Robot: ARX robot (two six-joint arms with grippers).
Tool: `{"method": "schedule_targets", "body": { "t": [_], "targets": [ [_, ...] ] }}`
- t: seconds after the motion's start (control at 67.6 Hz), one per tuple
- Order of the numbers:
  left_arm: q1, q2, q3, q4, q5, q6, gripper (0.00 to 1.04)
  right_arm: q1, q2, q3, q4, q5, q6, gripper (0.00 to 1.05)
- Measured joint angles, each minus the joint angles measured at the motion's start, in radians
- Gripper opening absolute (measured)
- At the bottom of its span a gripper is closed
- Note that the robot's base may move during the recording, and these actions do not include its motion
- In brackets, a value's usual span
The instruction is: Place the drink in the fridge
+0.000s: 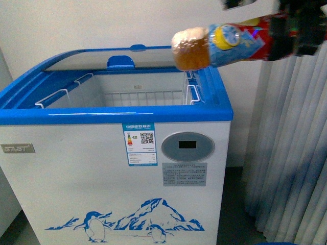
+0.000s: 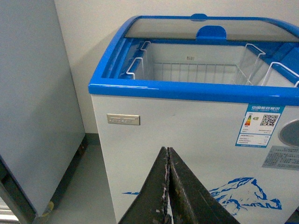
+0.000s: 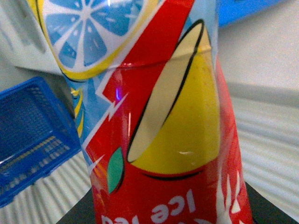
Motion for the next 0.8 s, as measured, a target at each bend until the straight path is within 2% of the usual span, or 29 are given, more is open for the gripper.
{"method": "schedule_targets", "body": {
  "t": [0.118, 0.296, 0.488, 0.607, 0.799],
  "targets": [
    [0.0, -0.051, -0.021, -0.032, 0.0, 0.0, 0.03, 0.068, 0.16, 0.18, -0.011, 0.055, -0.035, 0.42],
    [0.0, -0.131, -0.043, -0.088, 0.0, 0.0, 0.03, 0.131, 0.306, 0.289, 0.036, 0.127, -0.116, 0.42],
    [0.0, -0.191, -0.084, -0.096, 0.0, 0.0, 0.03, 0.144, 0.423, 0.365, 0.122, 0.208, -0.165, 0.42],
    [0.0, -0.255, -0.084, -0.155, 0.0, 0.0, 0.03, 0.14, 0.504, 0.459, 0.142, 0.254, -0.171, 0.42],
    [0.0, -0.342, -0.084, -0.24, 0.0, 0.0, 0.03, 0.147, 0.515, 0.459, 0.178, 0.239, -0.187, 0.42]
  ]
}}
